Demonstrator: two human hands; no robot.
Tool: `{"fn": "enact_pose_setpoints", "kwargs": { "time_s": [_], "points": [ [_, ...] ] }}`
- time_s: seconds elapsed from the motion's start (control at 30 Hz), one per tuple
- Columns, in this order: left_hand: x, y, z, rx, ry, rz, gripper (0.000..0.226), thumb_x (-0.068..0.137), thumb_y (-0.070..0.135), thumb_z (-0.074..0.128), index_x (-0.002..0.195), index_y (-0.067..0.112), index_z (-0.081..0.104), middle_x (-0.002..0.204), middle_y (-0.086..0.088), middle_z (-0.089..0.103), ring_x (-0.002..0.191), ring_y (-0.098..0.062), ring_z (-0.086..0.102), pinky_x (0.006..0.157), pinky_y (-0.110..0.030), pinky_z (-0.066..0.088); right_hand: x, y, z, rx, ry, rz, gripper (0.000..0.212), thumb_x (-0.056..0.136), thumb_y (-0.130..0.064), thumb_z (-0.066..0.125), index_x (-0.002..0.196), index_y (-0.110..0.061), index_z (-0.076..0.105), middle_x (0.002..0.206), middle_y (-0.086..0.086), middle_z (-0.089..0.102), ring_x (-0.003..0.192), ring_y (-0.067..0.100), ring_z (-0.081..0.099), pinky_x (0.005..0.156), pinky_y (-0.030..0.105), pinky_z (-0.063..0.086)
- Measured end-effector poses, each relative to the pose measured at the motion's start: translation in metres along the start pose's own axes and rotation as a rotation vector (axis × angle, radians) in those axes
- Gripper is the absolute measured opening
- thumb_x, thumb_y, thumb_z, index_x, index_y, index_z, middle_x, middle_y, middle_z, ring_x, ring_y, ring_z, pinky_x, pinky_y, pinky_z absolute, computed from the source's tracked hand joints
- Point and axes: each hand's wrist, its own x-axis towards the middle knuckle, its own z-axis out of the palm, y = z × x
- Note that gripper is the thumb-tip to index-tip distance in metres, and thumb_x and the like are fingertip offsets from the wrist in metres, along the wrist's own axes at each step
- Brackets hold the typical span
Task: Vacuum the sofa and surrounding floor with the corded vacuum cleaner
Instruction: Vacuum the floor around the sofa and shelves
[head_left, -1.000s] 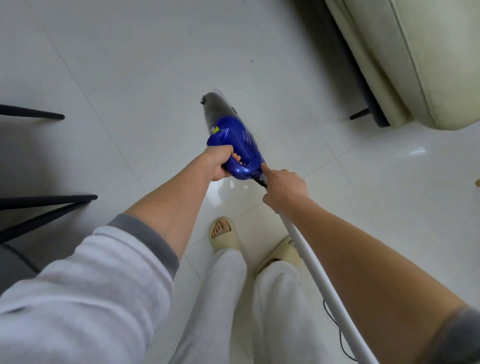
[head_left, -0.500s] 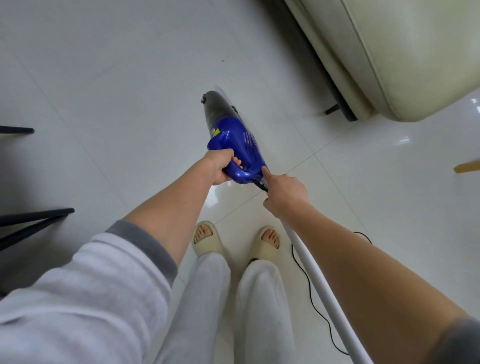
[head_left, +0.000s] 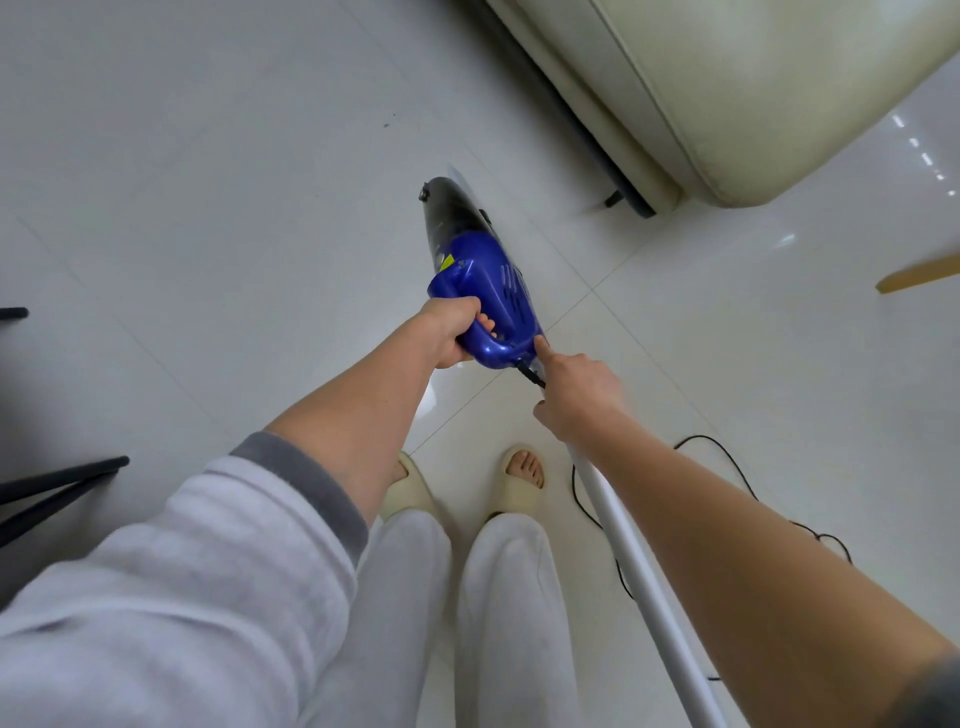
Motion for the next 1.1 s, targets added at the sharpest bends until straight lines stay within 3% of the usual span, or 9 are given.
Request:
{"fn": "enact_pose_setpoints", "kwargs": {
  "time_s": [0.13, 0.33, 0.5, 0.7, 0.83, 1.1],
  "points": [
    [-0.001, -0.001, 0.016, -0.002, -0.005, -0.014, 0.015, 0.09, -0.001, 0.044, 0.082, 0.008, 0.053, 0.062, -0.002, 0.052, 0.057, -0.013, 0.052, 0.062, -0.029, 0.051, -0.002, 0.014, -0.002, 0.003, 0.003, 0.021, 0.068, 0.088, -0.01, 0.051, 0.148, -0.022, 0.022, 0.081, 0.004, 0.045, 0.077, 0.024, 0.051, 0.063, 0.033, 0.044],
    [-0.005, -0.005, 0.036, 0.062, -0.022, -0.007, 0.012, 0.09, -0.001, 0.045, 0.085, 0.007, 0.054, 0.065, -0.003, 0.052, 0.059, -0.013, 0.052, 0.063, -0.03, 0.051, -0.011, 0.028, 0.005, 0.025, 0.0, 0.072, 0.069, 0.089, -0.01, 0.051, 0.149, -0.023, 0.02, 0.069, 0.0, 0.038, 0.072, 0.021, 0.051, 0.059, 0.032, 0.042],
    [-0.011, -0.01, 0.046, 0.106, -0.023, 0.018, 0.012, 0.091, 0.001, 0.046, 0.085, 0.007, 0.054, 0.068, -0.004, 0.054, 0.063, -0.015, 0.055, 0.073, -0.032, 0.053, -0.02, 0.032, 0.008, 0.064, -0.022, 0.103, 0.068, 0.088, -0.01, 0.053, 0.147, -0.023, 0.023, 0.069, 0.0, 0.04, 0.076, 0.022, 0.056, 0.061, 0.032, 0.046],
    [-0.013, -0.01, 0.03, 0.056, 0.003, 0.027, 0.011, 0.091, 0.001, 0.048, 0.087, 0.009, 0.054, 0.067, -0.003, 0.054, 0.062, -0.014, 0.055, 0.071, -0.031, 0.054, -0.017, 0.022, 0.003, 0.025, -0.01, 0.067, 0.069, 0.089, -0.008, 0.054, 0.148, -0.022, 0.022, 0.076, 0.002, 0.043, 0.075, 0.022, 0.052, 0.059, 0.031, 0.042],
    [-0.006, -0.009, 0.009, 0.027, 0.05, 0.032, 0.012, 0.089, -0.001, 0.047, 0.087, 0.009, 0.055, 0.064, -0.003, 0.054, 0.06, -0.013, 0.054, 0.08, -0.035, 0.055, -0.007, 0.008, 0.006, 0.011, -0.007, 0.008, 0.069, 0.089, -0.009, 0.053, 0.149, -0.021, 0.021, 0.083, 0.003, 0.045, 0.076, 0.022, 0.049, 0.061, 0.031, 0.04],
    [0.001, -0.004, -0.01, 0.072, 0.066, 0.028, 0.014, 0.09, -0.002, 0.046, 0.085, 0.008, 0.054, 0.062, -0.002, 0.052, 0.055, -0.011, 0.053, 0.061, -0.028, 0.052, -0.001, -0.014, 0.02, 0.021, 0.015, -0.009, 0.074, 0.088, -0.007, 0.053, 0.15, -0.018, 0.015, 0.072, 0.001, 0.039, 0.073, 0.021, 0.049, 0.059, 0.031, 0.038]
  ]
}}
